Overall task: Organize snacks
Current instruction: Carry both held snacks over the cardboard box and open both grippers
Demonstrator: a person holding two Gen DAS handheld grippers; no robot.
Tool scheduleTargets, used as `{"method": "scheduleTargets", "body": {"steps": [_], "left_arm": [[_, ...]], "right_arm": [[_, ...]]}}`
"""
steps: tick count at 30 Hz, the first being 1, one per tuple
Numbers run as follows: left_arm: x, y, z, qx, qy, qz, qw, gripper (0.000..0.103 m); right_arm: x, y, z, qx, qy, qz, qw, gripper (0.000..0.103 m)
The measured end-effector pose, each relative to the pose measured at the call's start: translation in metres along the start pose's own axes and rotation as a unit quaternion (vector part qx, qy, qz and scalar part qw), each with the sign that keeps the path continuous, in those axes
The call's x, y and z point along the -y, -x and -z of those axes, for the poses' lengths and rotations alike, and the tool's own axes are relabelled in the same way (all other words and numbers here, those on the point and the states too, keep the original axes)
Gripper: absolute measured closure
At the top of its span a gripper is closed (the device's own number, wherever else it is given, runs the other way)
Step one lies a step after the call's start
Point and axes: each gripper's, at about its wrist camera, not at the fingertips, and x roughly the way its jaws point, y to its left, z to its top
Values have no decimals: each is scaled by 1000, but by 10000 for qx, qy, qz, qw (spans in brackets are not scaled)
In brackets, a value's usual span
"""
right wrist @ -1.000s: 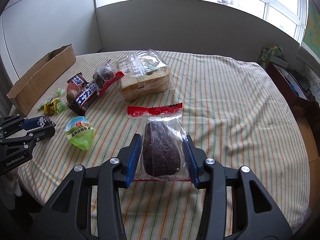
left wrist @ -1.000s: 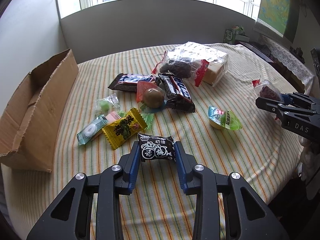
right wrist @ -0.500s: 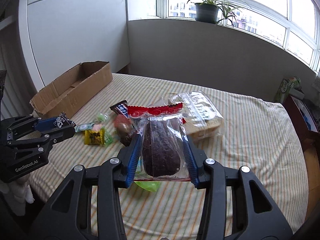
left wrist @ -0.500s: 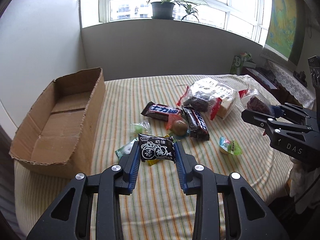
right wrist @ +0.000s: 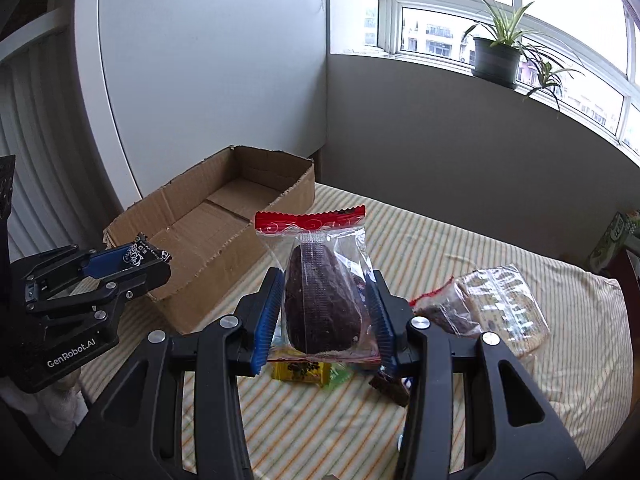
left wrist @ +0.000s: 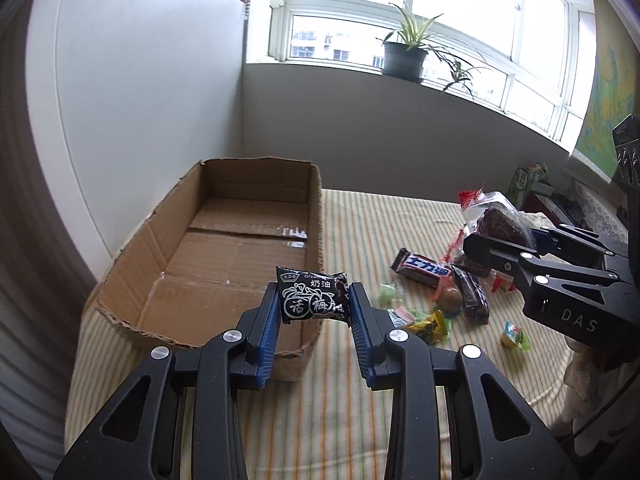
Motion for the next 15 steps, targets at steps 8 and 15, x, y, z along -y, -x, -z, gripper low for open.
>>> {"method": "scheduleTargets", "body": {"steps": [8, 15], "left_arm": [[-35, -7, -6, -6, 342, -227, 9992, 71], [-53, -14, -8, -92, 551, -285, 9980, 71]], "right_arm": [[-42, -42, -35, -64, 212, -307, 9993, 58], [-66, -77, -53, -215, 270, -585, 9977, 58]]}}
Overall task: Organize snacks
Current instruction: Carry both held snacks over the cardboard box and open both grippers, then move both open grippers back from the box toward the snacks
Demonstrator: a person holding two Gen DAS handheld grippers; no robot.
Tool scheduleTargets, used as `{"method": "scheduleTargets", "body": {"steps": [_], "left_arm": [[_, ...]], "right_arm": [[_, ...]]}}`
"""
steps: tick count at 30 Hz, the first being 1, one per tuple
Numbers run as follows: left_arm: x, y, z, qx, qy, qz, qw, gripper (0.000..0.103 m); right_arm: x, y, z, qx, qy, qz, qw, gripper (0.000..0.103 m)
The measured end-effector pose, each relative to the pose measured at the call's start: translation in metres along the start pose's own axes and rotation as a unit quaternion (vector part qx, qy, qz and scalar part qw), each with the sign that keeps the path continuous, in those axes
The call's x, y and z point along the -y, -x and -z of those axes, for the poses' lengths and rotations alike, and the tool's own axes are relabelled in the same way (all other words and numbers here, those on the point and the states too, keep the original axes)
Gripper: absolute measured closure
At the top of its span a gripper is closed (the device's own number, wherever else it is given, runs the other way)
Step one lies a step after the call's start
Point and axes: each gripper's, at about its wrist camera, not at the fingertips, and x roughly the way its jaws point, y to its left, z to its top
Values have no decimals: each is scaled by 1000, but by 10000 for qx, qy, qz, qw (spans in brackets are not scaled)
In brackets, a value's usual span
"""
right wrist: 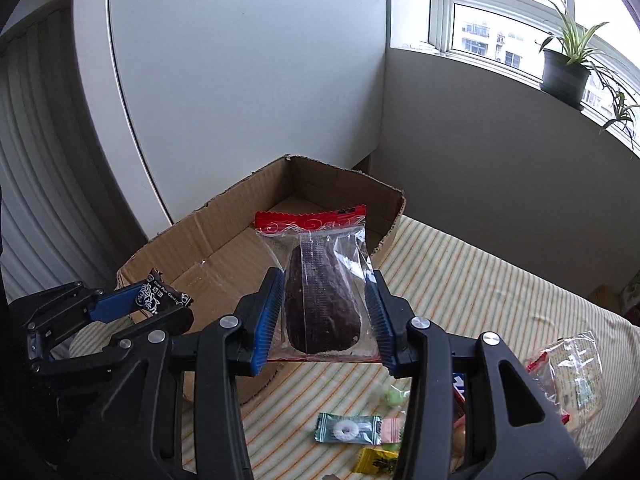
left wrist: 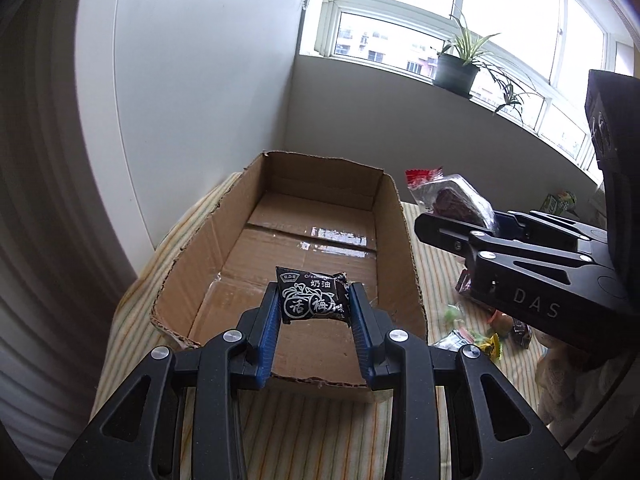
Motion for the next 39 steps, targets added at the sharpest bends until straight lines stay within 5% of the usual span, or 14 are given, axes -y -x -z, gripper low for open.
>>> {"method": "scheduleTargets", "body": {"steps": [7, 11, 12, 14, 26, 39], "left_arm": [[-5, -8, 0, -105, 45, -3, 9999, 71], [-6, -8, -1, -118, 78, -13, 9999, 61], [-6, -8, -1, -107, 76, -15, 9999, 54], [-5, -5, -1, -54, 87, -30, 9999, 41], [5, 2, -1, 58, 0, 11, 10000, 41], [53, 6, 14, -53, -496, 409, 9979, 41]], "right_arm": [[-8, -19, -3, -86, 50, -89, 9999, 58], [-9, -20, -4, -13, 31, -40, 10000, 22], [-8, -17, -5, 31, 16, -20, 10000, 20], [-6, -13, -5, 63, -16, -4, 10000, 20], [27, 20, 2, 126, -267, 172, 9994, 20], [87, 82, 58, 46, -676, 503, 9964, 20]]}}
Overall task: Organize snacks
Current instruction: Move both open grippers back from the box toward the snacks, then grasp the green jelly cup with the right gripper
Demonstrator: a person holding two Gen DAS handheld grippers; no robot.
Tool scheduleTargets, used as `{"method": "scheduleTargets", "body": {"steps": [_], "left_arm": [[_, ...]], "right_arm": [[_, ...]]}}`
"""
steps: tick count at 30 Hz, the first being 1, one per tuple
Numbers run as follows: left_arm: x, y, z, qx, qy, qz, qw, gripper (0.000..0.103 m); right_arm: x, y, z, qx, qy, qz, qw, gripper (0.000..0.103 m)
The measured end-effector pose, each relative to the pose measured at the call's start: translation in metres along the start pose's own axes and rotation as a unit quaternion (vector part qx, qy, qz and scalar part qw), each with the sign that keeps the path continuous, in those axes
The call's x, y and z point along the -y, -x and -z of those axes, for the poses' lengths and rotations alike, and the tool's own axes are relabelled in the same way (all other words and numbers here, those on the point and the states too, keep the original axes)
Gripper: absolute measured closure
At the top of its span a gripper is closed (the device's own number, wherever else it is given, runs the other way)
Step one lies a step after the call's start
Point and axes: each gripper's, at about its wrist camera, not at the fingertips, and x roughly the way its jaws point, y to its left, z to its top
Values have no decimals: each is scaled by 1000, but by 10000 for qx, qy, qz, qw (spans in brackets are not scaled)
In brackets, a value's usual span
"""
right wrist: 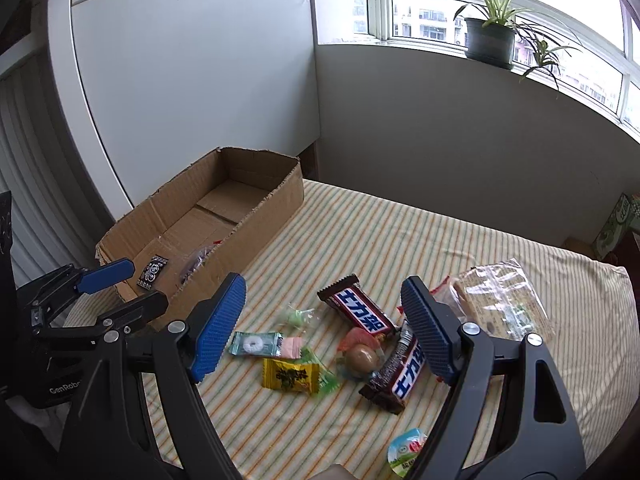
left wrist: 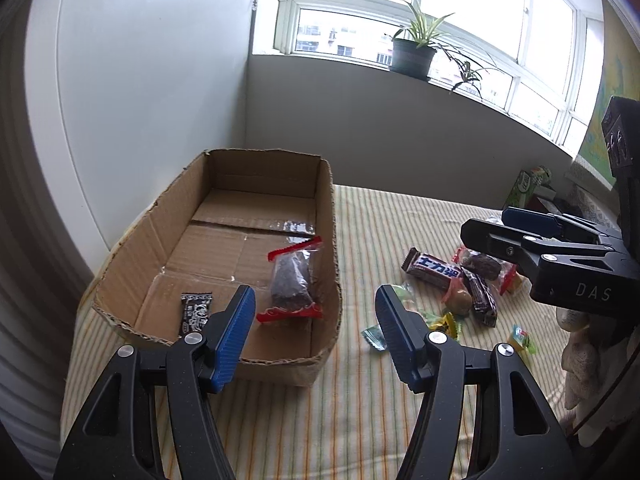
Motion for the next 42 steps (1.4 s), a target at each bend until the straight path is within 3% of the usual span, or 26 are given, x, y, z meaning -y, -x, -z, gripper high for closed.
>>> {"method": "scheduleTargets", "body": {"steps": [5, 13, 18, 27, 32, 39, 42], "left_arm": [[20, -5, 6, -173, -183, 284, 9993, 41], [54, -16, 13, -344, -661, 385, 9965, 41], [73, -16, 19, -331, -1010, 402, 9935, 41], [95, -40, 19, -699, -1161, 595, 9890, 42], [107, -56, 22, -914, -1353, 614, 9847, 48], [102, -74, 27, -1251, -1309, 714, 9809, 50], [104, -70, 32, -1255, -1374, 746, 9797, 58]], "right_arm": [[24, 13, 17, -16, -86, 151, 9998, 20], [58, 21, 55, -232, -274, 236, 9991, 20], [67, 24, 80, -354, -294, 231, 9987, 21], [77, 14, 107, -643, -235, 171, 9975, 23], [88, 10, 115, -745, -336, 107, 9966, 30], [89, 9, 119, -807, -361, 6, 9961, 36], [86, 6, 118, -841, -333, -12, 9959, 38]]}}
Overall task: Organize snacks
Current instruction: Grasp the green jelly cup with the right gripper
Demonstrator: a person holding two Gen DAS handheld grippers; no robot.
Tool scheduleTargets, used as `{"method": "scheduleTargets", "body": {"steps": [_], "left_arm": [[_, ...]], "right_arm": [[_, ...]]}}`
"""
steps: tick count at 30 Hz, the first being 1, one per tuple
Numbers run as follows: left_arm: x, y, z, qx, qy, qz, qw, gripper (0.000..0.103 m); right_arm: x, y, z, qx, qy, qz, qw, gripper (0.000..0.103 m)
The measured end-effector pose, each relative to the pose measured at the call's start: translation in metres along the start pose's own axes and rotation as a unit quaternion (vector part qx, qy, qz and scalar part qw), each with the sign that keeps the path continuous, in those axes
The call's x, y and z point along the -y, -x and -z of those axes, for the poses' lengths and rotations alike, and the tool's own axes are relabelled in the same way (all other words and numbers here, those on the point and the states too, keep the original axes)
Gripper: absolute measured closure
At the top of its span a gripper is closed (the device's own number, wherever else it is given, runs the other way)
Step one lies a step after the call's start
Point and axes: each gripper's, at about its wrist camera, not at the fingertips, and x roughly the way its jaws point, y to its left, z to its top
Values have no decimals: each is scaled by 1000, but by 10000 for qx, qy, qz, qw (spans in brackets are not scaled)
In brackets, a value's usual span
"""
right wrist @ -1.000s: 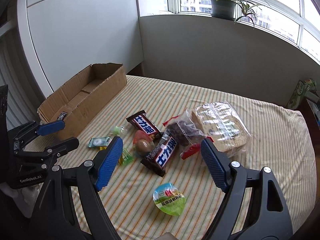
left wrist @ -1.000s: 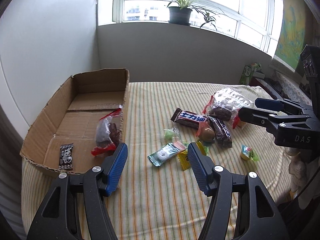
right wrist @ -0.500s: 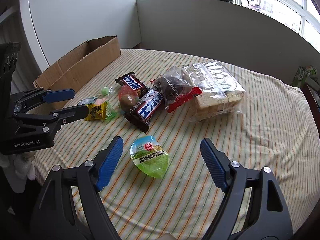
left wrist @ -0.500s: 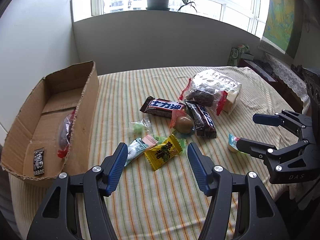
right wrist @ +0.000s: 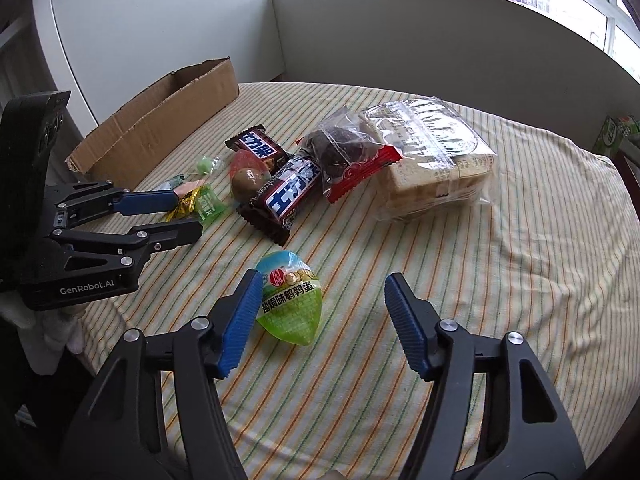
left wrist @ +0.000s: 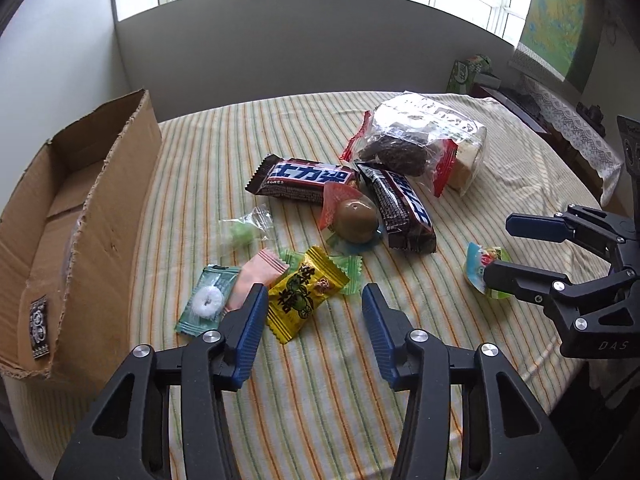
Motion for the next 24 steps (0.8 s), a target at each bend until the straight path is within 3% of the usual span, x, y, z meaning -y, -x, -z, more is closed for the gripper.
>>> {"method": "scheduleTargets", "body": {"steps": [3, 12, 15, 18, 24], "left_arm": [[3, 2, 3, 9, -85, -41, 10000, 64], [5, 0, -7, 123, -199, -151, 9996, 63], [10, -2, -4, 64, -310, -86, 9995, 64], [8, 0, -2, -16, -183, 226, 9996, 64], [12, 4, 5, 22, -249, 22, 9997, 64]], "right_arm": [[-5, -3, 0, -32, 61, -6, 10000, 38], [-7, -6, -1, -57, 76, -7, 10000, 38], [-5, -6, 0, -56, 67, -21, 10000, 38], [-5, -5, 0, -47, 83, -32, 9999, 39], [-8, -8, 0, -87, 140, -55, 9998, 43]]}}
